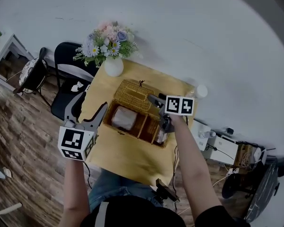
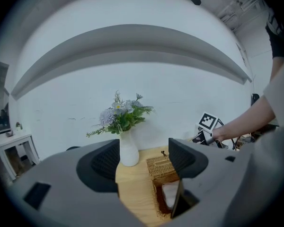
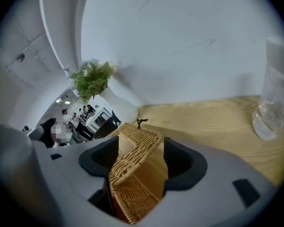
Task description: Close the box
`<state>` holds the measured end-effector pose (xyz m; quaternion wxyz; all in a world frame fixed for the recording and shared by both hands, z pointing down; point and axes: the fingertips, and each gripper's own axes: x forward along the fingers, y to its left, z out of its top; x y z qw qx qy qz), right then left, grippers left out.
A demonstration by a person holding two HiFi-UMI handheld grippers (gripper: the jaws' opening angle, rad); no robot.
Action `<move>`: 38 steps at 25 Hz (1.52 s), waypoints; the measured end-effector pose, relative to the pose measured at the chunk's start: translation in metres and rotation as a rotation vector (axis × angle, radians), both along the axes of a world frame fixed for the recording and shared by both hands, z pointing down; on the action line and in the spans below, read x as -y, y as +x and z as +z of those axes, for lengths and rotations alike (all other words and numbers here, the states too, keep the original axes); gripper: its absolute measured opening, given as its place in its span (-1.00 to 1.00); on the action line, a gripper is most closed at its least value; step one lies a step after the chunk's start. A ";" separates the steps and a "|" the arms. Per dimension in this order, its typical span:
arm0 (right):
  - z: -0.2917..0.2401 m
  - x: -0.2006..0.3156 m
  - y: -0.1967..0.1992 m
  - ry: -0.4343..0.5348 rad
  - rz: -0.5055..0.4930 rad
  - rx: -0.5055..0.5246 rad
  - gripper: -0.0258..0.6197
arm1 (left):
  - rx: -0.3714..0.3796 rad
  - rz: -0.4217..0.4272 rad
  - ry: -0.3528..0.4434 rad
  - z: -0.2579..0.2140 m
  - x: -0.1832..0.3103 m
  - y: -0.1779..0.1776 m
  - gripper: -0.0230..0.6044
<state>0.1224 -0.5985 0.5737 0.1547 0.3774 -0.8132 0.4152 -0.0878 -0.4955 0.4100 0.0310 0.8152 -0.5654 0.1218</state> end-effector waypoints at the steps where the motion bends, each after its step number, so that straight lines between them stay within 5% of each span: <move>1: 0.002 0.002 -0.001 -0.033 0.000 0.024 0.04 | -0.002 -0.001 -0.002 0.001 0.000 -0.002 0.11; 10: 0.028 0.013 -0.012 -0.170 -0.033 0.010 -0.07 | 0.036 0.018 -0.023 0.008 0.000 -0.013 0.11; 17: 0.007 0.019 -0.003 -0.001 0.038 -0.074 -0.40 | 0.031 0.035 -0.018 0.004 0.000 -0.023 0.11; 38: -0.076 -0.018 -0.011 0.312 0.055 -0.310 -0.62 | -0.018 0.126 0.124 -0.052 -0.011 -0.028 0.11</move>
